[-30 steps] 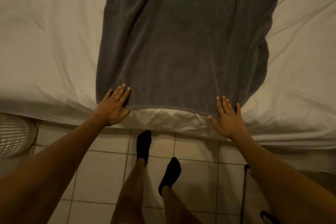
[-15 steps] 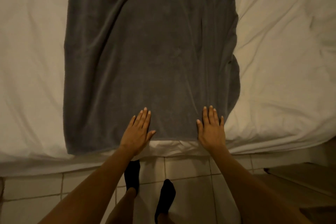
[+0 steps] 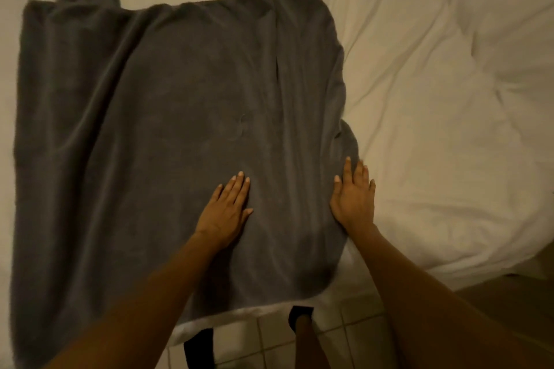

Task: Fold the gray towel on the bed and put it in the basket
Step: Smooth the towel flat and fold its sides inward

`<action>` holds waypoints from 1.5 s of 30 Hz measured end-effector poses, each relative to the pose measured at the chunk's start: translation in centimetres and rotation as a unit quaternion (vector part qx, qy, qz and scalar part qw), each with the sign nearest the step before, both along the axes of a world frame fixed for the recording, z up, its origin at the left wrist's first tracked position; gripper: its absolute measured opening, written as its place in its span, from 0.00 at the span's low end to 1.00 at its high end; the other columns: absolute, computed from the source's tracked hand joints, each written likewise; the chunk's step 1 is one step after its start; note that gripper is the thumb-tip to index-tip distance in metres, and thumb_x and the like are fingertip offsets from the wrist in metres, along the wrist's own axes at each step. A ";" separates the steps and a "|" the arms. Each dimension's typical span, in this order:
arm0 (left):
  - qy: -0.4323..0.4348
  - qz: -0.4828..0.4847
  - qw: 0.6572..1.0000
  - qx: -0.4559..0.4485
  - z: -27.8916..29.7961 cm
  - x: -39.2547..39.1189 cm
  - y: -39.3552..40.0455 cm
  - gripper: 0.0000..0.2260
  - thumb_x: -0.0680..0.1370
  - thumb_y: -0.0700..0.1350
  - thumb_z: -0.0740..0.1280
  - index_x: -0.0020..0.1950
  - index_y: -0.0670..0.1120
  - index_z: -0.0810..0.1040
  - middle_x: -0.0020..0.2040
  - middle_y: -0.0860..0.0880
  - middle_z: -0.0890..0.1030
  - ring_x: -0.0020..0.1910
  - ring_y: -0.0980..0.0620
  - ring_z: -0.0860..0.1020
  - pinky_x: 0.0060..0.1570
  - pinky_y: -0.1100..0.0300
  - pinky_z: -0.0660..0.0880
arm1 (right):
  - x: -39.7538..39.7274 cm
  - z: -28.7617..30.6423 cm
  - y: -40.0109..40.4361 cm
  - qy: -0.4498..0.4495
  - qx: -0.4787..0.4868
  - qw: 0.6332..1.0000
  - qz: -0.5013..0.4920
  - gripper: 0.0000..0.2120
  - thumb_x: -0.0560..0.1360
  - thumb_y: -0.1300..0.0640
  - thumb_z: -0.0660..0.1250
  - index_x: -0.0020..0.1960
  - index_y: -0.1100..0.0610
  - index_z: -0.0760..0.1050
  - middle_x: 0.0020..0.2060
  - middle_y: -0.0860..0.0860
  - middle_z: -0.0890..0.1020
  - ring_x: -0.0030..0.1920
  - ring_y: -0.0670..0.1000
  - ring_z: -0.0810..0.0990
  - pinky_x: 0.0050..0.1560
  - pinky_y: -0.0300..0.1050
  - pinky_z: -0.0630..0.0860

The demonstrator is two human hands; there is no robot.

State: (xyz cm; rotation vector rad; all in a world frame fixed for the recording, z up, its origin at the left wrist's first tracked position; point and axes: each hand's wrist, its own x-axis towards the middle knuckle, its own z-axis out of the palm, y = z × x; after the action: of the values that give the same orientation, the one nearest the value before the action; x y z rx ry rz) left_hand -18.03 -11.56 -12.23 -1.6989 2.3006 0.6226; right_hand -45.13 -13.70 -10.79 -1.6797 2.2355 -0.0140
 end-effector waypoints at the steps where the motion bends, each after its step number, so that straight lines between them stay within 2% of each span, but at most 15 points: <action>1: -0.003 0.001 1.000 -0.005 -0.1 -1.0 -1.4 0.30 0.80 0.58 0.42 0.77 0.44 0.42 0.78 0.45 0.44 0.77 0.49 0.46 0.74 0.53 0.46 | -0.8 -0.2 -1.3 -0.001 -0.004 1.000 0.002 0.26 0.81 0.49 0.48 0.76 0.56 0.48 0.75 0.60 0.52 0.75 0.59 0.50 0.72 0.58 0.47; 7: 0.015 0.027 0.999 -0.045 0.8 -7.4 -10.6 0.27 0.82 0.52 0.50 0.77 0.44 0.44 0.78 0.45 0.45 0.77 0.49 0.47 0.74 0.53 0.47 | -5.1 -1.2 -7.5 -0.012 -0.005 0.998 0.061 0.25 0.81 0.49 0.49 0.76 0.56 0.52 0.75 0.60 0.52 0.75 0.59 0.49 0.73 0.57 0.48; 9: 0.027 0.035 0.997 -0.061 1.0 -9.7 -13.7 0.27 0.82 0.52 0.50 0.77 0.44 0.44 0.78 0.45 0.46 0.77 0.49 0.47 0.74 0.52 0.48 | -5.8 -1.7 -9.1 -0.026 -0.022 0.996 0.087 0.24 0.81 0.50 0.50 0.74 0.58 0.59 0.75 0.61 0.53 0.75 0.59 0.50 0.73 0.56 0.50; 11: 0.038 0.038 0.996 -0.074 1.4 -11.6 -16.4 0.27 0.82 0.51 0.50 0.77 0.43 0.45 0.78 0.45 0.46 0.77 0.49 0.48 0.74 0.51 0.50 | -6.3 -2.1 -10.4 -0.042 -0.047 0.992 0.106 0.20 0.79 0.51 0.55 0.68 0.60 0.68 0.75 0.61 0.55 0.75 0.59 0.52 0.73 0.55 0.52; 15: 0.026 -0.005 0.995 -0.099 2.3 -14.8 -20.7 0.25 0.82 0.43 0.50 0.77 0.42 0.43 0.78 0.44 0.45 0.77 0.48 0.47 0.74 0.52 0.48 | -6.7 -2.4 -10.9 -0.049 -0.066 0.988 0.129 0.16 0.77 0.55 0.59 0.62 0.60 0.73 0.75 0.59 0.56 0.75 0.57 0.50 0.74 0.51 0.49; 18: -0.024 -0.052 0.993 -0.105 3.1 -16.9 -22.8 0.30 0.80 0.38 0.54 0.77 0.43 0.40 0.78 0.44 0.41 0.77 0.47 0.44 0.74 0.52 0.46 | -6.6 -2.3 -10.2 -0.049 -0.088 0.985 0.140 0.13 0.75 0.58 0.61 0.57 0.61 0.77 0.73 0.60 0.61 0.75 0.57 0.54 0.73 0.50 0.50; 21: -0.069 -0.127 0.983 -0.114 4.1 -19.0 -24.6 0.35 0.78 0.36 0.58 0.77 0.45 0.39 0.78 0.43 0.39 0.77 0.46 0.42 0.74 0.50 0.45 | -6.7 -1.6 -9.5 -0.056 -0.089 0.990 0.097 0.12 0.72 0.58 0.64 0.54 0.60 0.77 0.71 0.59 0.66 0.74 0.57 0.58 0.72 0.55 0.59; 25: -0.120 -0.201 0.967 -0.094 4.9 -21.6 -26.1 0.32 0.79 0.36 0.55 0.77 0.44 0.41 0.78 0.44 0.41 0.77 0.46 0.43 0.75 0.50 0.47 | -8.0 -0.3 -8.0 -0.034 -0.089 0.994 0.045 0.14 0.69 0.54 0.70 0.50 0.61 0.79 0.66 0.60 0.72 0.70 0.60 0.66 0.68 0.58 0.64; 31: -0.160 -0.267 0.949 -0.046 5.0 -25.3 -27.0 0.26 0.80 0.38 0.53 0.77 0.42 0.48 0.78 0.44 0.48 0.77 0.46 0.47 0.74 0.49 0.49 | -13.8 1.3 -5.5 -0.018 -0.072 0.995 -0.063 0.11 0.68 0.52 0.71 0.41 0.60 0.78 0.65 0.60 0.73 0.69 0.60 0.64 0.67 0.56 0.61; 36: -0.154 -0.309 0.937 -0.048 6.0 -28.1 -27.0 0.25 0.80 0.40 0.56 0.76 0.41 0.52 0.78 0.42 0.52 0.77 0.45 0.50 0.75 0.48 0.50 | -17.0 3.1 -3.5 -0.022 -0.118 0.986 -0.119 0.12 0.63 0.56 0.76 0.35 0.61 0.76 0.59 0.60 0.77 0.64 0.62 0.70 0.62 0.60 0.67; 38: -0.152 -0.341 0.926 -0.055 6.5 -28.9 -27.0 0.25 0.80 0.41 0.57 0.75 0.42 0.55 0.77 0.42 0.54 0.76 0.45 0.51 0.74 0.47 0.51 | -17.1 3.6 -3.0 -0.034 -0.126 0.983 -0.126 0.11 0.63 0.57 0.76 0.34 0.61 0.76 0.59 0.59 0.77 0.64 0.61 0.69 0.61 0.60 0.68; 40: -0.147 -0.371 0.915 -0.061 6.7 -29.7 -26.9 0.23 0.79 0.41 0.59 0.74 0.42 0.59 0.76 0.43 0.57 0.76 0.45 0.53 0.74 0.47 0.51 | -16.9 3.8 -2.9 -0.056 -0.112 0.983 -0.135 0.10 0.66 0.55 0.74 0.35 0.61 0.78 0.61 0.56 0.76 0.65 0.58 0.65 0.62 0.58 0.68; 43: -0.137 -0.389 0.908 -0.071 6.8 -30.6 -26.6 0.18 0.78 0.40 0.62 0.68 0.44 0.68 0.74 0.43 0.63 0.76 0.47 0.55 0.75 0.47 0.49 | -16.9 3.7 -3.2 -0.092 -0.063 0.980 -0.164 0.12 0.70 0.50 0.72 0.45 0.60 0.81 0.67 0.51 0.71 0.69 0.55 0.61 0.66 0.50 0.63; 45: -0.138 -0.393 0.906 -0.080 7.1 -30.7 -26.6 0.15 0.78 0.39 0.63 0.65 0.44 0.71 0.73 0.43 0.66 0.75 0.47 0.57 0.75 0.47 0.48 | -17.0 3.9 -3.2 -0.094 -0.057 0.982 -0.153 0.14 0.70 0.47 0.71 0.44 0.58 0.82 0.67 0.51 0.71 0.70 0.55 0.62 0.67 0.50 0.62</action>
State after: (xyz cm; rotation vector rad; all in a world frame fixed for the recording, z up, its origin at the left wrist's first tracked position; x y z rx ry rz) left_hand -48.69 -38.21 -5.15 -0.6933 2.5616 0.0211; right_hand -62.13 -16.86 -6.94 -1.3086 2.3591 -0.3672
